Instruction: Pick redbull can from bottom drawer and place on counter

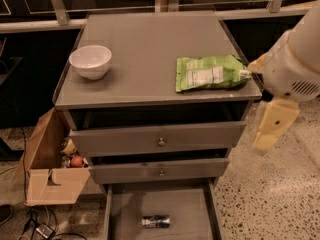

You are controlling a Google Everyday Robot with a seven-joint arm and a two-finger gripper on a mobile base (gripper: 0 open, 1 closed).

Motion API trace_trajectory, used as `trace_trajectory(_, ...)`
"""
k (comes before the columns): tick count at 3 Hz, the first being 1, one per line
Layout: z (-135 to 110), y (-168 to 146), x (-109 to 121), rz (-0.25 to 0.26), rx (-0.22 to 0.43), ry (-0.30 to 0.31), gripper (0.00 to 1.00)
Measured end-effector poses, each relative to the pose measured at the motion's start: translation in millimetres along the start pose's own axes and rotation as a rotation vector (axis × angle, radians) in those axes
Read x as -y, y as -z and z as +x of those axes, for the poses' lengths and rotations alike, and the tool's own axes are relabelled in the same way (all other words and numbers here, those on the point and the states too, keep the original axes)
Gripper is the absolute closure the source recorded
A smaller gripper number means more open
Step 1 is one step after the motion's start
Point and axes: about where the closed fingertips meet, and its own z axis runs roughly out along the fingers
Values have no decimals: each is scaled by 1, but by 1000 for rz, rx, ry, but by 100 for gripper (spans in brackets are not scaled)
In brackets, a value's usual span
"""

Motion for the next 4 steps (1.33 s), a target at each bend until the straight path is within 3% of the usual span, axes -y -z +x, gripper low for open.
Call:
trace_trajectory(2, -31, -114, -50, -93, 42, 86, 0)
trace_trajectory(3, -31, -114, -50, -94, 43, 86, 0)
trace_trajectory(4, -38, -144, -69, -131, 63, 77, 0)
